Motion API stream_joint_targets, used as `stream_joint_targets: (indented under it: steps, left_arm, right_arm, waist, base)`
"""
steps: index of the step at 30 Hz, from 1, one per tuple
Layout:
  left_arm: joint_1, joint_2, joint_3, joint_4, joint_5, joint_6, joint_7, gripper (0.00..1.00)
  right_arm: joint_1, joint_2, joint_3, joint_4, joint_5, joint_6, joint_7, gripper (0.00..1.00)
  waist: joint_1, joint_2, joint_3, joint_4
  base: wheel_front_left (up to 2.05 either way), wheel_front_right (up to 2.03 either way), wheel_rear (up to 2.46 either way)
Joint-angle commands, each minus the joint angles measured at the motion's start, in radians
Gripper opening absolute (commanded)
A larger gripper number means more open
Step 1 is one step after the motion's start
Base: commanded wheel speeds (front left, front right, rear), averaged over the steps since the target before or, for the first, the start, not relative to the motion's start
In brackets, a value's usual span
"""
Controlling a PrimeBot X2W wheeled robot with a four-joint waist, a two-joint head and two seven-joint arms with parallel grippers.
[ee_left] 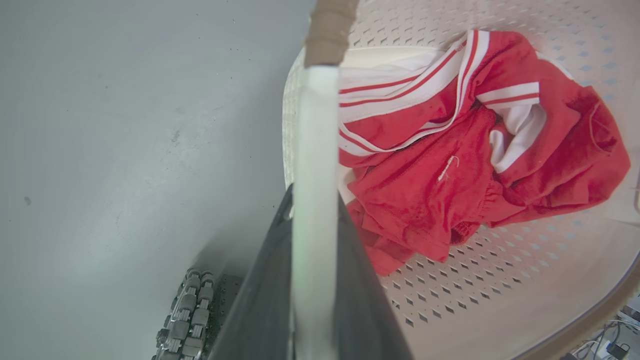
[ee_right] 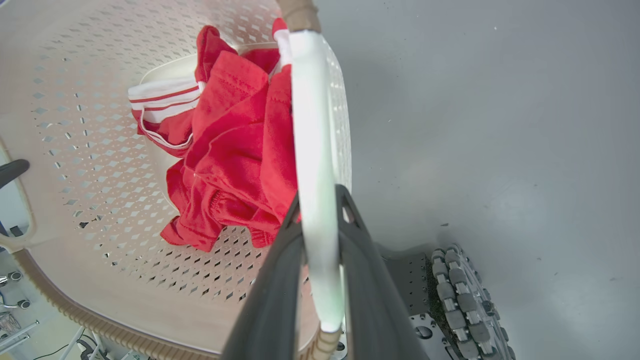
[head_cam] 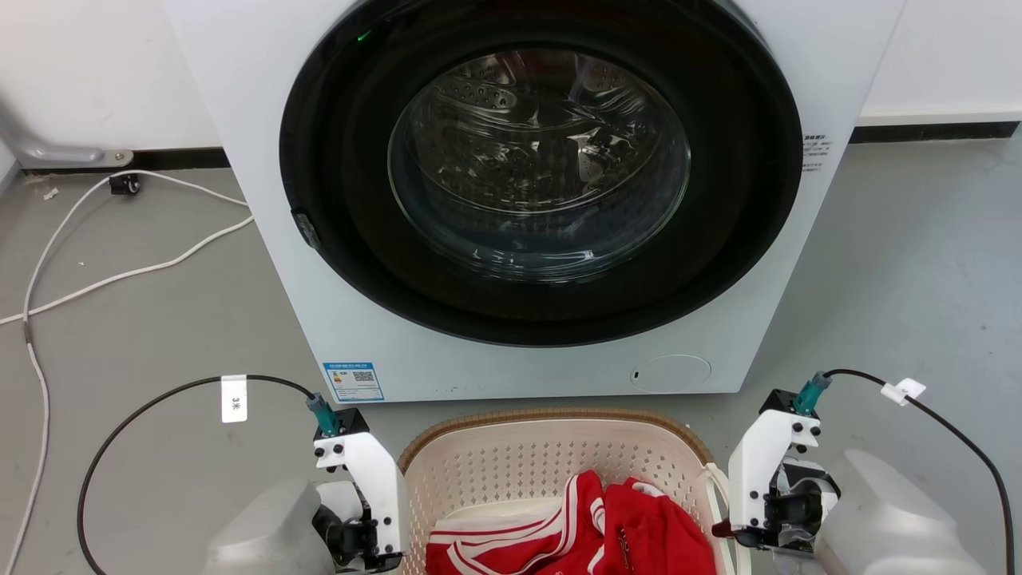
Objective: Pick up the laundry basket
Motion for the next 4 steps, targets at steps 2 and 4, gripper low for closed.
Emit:
stream_joint_targets:
  steps: [2,4]
  left_arm:
    - [-0.012,-0.026,-0.001,-0.015,-0.013,-0.013,-0.006,0.00]
    - [-0.012,-0.026,-0.001,-0.015,-0.016,-0.013,-0.008,0.00]
  right_arm:
    - [0.011,0.031,-0.004,-0.006,0.003,0.003,0.004,0.00]
    - [0.012,0.031,-0.006,-0.006,0.001,0.003,0.005,0.00]
  waist:
    - [0.0000,0.0000,-0.001,0.000]
    - [0.0000,0.0000,-0.001,0.000]
  base:
    - [0.00,0.00,0.00]
    - [0.00,0.00,0.00]
